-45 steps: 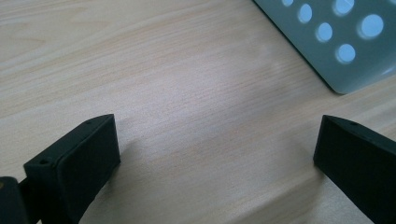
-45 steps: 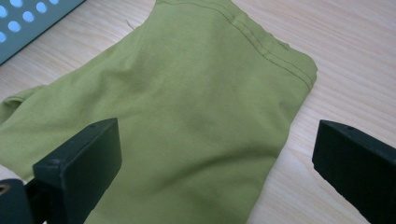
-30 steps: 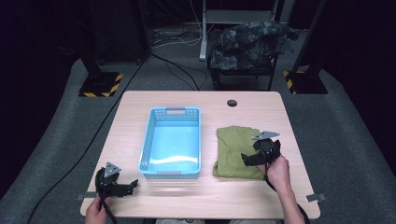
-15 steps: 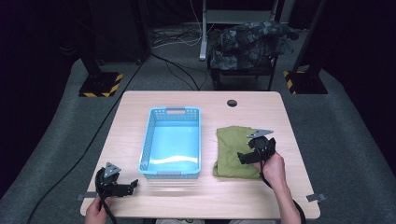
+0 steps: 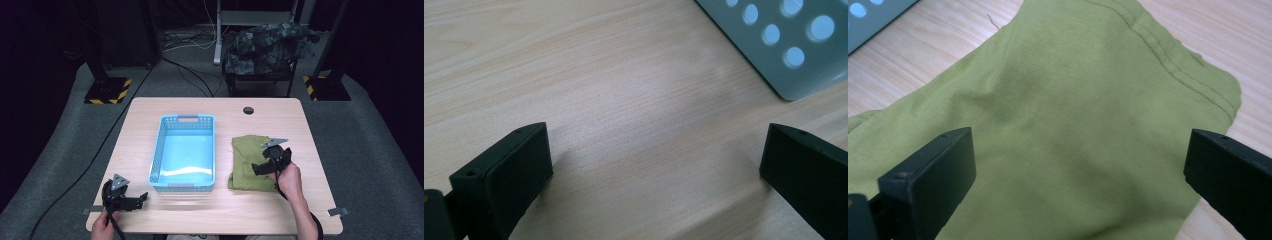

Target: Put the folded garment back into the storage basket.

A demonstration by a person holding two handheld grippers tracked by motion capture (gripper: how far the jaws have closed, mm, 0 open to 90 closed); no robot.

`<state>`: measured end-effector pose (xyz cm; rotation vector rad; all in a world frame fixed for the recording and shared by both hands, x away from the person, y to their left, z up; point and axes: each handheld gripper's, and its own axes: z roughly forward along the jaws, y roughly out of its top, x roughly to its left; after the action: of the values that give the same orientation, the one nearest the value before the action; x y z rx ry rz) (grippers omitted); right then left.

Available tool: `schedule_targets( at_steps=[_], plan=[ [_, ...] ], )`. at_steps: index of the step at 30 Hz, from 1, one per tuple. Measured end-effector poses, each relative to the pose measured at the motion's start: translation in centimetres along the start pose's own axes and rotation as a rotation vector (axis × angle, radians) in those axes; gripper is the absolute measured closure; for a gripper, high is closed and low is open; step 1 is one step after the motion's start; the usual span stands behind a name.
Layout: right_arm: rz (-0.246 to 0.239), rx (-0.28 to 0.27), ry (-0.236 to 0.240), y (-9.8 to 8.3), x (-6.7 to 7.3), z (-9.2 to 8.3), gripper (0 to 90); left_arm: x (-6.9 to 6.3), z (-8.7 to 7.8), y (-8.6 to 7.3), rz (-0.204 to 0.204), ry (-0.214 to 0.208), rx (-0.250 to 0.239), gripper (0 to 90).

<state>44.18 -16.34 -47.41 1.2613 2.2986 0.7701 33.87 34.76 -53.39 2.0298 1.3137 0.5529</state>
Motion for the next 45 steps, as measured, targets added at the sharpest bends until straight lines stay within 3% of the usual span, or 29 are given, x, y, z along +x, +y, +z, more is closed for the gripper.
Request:
schedule_targets(
  at_steps=[34, 38, 45],
  plan=[
    [0.028, 0.069, 0.0, 0.5, 0.1, 4.2, 0.0, 0.0, 0.0, 0.0, 0.0, 0.0, 0.0, 0.0],
    [0.036, 0.073, 0.015, 0.4, 0.0, 4.5, 0.6, 0.0, 0.0, 0.0, -0.001, 0.0, -0.001, 0.0],
    [0.085, 0.061, 0.089, 0.0, -0.6, 4.5, 11.2, 0.0, 0.0, 0.0, 0.0, 0.0, 0.0, 0.0]
  ],
)
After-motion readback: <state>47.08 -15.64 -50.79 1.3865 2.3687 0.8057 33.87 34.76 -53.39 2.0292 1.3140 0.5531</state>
